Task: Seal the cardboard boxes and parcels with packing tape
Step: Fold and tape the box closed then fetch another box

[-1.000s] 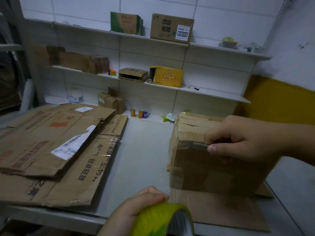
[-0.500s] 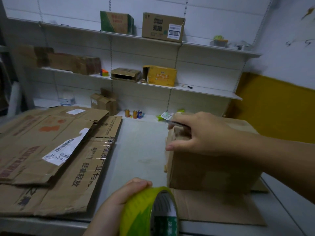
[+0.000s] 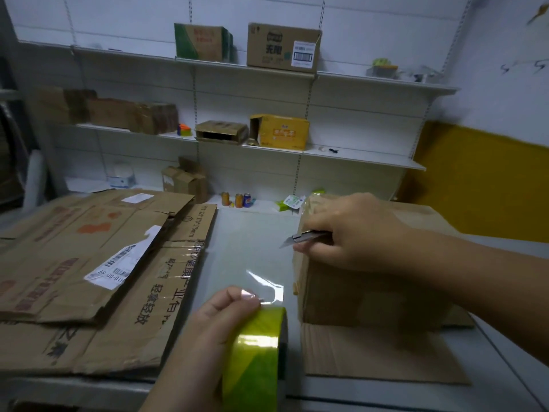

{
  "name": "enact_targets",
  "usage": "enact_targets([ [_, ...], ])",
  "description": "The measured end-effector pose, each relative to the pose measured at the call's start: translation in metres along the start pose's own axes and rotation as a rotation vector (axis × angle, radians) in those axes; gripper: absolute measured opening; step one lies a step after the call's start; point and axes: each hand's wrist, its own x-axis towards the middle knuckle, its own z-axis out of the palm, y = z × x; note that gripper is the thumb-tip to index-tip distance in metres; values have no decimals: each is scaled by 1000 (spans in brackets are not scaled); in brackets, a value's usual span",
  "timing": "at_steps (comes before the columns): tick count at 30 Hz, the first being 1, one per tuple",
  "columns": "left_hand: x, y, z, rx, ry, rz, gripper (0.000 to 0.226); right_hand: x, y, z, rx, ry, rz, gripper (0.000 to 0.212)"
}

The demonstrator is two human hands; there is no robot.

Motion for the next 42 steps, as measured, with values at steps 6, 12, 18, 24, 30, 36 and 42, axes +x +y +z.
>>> enact_targets([
  [6, 12, 45, 3, 745, 74, 274, 8, -3, 3, -9, 295, -27, 179, 36],
  [12, 51, 40, -3, 1763, -373, 547, 26, -21, 9, 0, 132, 60, 178, 27],
  [18, 71, 29, -23, 1719, -494, 588, 22, -12, 29, 19, 34, 205, 151, 47],
  [24, 70, 30, -24, 1549, -311, 380, 41, -7, 25, 17, 216, 229, 267, 32],
  [30, 71, 35, -21, 1338, -287, 274, 69, -22, 15, 1, 315, 389, 155, 20],
  [36, 62, 46, -28, 1036, 99, 587, 30, -75, -27, 23, 424, 156, 121, 10],
  [42, 43, 51, -2, 889, 13, 501, 23, -131, -37, 65, 513, -106, 222, 9],
])
